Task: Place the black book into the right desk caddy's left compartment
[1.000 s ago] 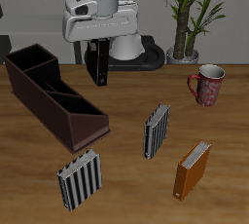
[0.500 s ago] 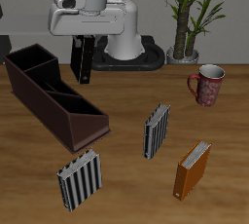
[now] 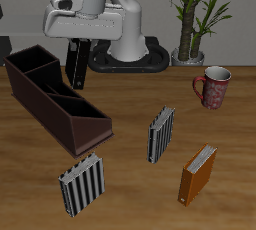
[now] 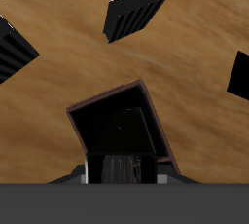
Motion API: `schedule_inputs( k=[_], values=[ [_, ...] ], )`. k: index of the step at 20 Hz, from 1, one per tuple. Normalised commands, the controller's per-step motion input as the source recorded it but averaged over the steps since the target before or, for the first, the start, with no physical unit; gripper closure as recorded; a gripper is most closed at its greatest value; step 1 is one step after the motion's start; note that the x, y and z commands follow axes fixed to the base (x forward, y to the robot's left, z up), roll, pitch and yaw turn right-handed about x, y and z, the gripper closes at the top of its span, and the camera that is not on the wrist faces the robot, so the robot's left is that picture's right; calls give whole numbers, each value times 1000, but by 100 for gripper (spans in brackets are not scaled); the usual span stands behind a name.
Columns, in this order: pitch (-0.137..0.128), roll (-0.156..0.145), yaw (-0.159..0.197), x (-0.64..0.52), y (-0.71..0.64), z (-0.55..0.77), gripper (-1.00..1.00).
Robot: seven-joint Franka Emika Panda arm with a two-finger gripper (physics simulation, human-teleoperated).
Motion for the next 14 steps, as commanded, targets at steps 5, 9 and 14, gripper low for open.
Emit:
schedule_inputs(
  k=[5, 9, 14],
  values=[
    [-8, -17, -12, 135, -22, -47, 100],
    [13, 8, -19, 123, 50, -166, 100],
    [15, -9, -39, 72, -60, -123, 100]
  ],
)
